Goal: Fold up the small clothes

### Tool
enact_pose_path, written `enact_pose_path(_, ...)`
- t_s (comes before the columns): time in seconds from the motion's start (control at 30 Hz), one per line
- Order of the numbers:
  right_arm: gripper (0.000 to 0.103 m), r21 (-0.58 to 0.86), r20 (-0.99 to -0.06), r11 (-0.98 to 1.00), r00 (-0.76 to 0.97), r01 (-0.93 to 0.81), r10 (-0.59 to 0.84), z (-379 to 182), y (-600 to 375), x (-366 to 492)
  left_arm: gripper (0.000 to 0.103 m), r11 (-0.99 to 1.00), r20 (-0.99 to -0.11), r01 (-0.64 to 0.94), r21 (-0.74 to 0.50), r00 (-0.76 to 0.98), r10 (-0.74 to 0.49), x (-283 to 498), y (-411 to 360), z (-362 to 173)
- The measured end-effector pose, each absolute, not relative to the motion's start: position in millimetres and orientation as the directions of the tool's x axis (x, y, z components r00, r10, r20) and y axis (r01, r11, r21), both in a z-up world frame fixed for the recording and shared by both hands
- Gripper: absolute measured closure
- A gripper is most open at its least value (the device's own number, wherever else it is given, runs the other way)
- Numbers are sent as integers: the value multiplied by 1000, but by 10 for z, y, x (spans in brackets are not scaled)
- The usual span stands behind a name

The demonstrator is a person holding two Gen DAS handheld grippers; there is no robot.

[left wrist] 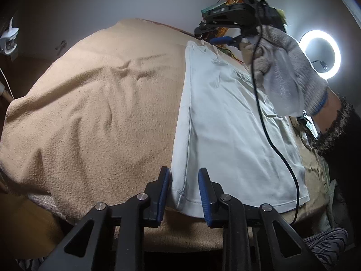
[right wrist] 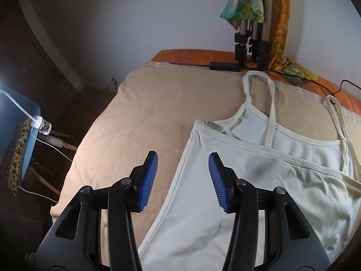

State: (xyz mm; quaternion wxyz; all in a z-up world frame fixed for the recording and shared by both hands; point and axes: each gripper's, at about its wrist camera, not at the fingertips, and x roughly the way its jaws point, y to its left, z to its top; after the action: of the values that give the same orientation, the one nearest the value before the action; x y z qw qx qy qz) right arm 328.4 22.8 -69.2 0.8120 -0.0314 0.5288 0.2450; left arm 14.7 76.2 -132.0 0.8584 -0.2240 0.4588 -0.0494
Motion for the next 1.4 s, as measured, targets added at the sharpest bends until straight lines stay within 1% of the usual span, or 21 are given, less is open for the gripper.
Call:
enact_pose_path(0.07, 58, 179, -886, 883, 319, -434, 337, -772, 316, 3343, 87, 896, -765, -119, -428, 576, -289, 152, 766, -1319)
enact_pose_path(0.13, 61, 147, -900, 888, 314, -435, 303, -871, 401, 3410, 89, 896, -760, -116, -428, 583, -287, 158, 774, -1313)
enact_pose_path(0.17, 62, 140, -904, 890, 311, -435, 294, -907, 426, 3437, 93, 895, -757, -116, -430, 587, -287, 158, 781, -1305)
enact_pose_path(0.27, 65, 95, -919, 900, 310, -426, 244, -1029, 502, 3531, 99, 889, -748, -114, -443, 595, -295, 156, 798, -1285)
enact_pose_path(0.33, 67, 71, -927, 906, 307, -417, 214, -1109, 540, 3592, 99, 884, -741, -112, -454, 599, -304, 154, 811, -1284)
enact_pose_path(0.4, 74, 62, -935, 910, 295, -410, 197, -1180, 565, 3638, 100, 881, -729, -103, -462, 609, -311, 144, 817, -1271)
enact_pose_path(0.43, 75, 53, -939, 911, 291, -409, 185, -1217, 581, 3655, 100, 882, -725, -98, -462, 615, -312, 139, 811, -1261)
enact_pose_path(0.53, 83, -7, -936, 901, 320, -433, 146, -1256, 652, 3647, 100, 885, -712, -78, -458, 628, -313, 133, 792, -1219)
enact_pose_path(0.57, 87, -24, -934, 898, 329, -439, 136, -1263, 671, 3649, 100, 887, -710, -73, -457, 630, -314, 127, 779, -1206)
enact_pose_path(0.6, 92, -28, -934, 897, 332, -441, 134, -1269, 683, 3660, 100, 887, -709, -71, -456, 632, -314, 132, 776, -1203)
enact_pose_path(0.7, 98, -5, -932, 899, 327, -438, 155, -1264, 657, 3702, 100, 886, -699, -63, -459, 641, -316, 125, 763, -1171)
enact_pose_path(0.83, 99, 66, -915, 905, 336, -420, 223, -1125, 462, 3672, 101, 895, -682, -27, -445, 659, -318, 106, 672, -1072)
enact_pose_path(0.97, 99, 84, -896, 903, 365, -421, 253, -920, 246, 3620, 101, 906, -662, 32, -423, 671, -333, 98, 501, -950)
enact_pose_path(1.23, 99, 102, -867, 917, 418, -386, 273, -614, -333, 3530, 101, 910, -647, 152, -385, 659, -384, 132, 47, -823)
enact_pose_path(1.4, 99, 98, -868, 931, 428, -353, 253, -605, -719, 3524, 101, 901, -658, 204, -382, 625, -420, 177, -232, -862)
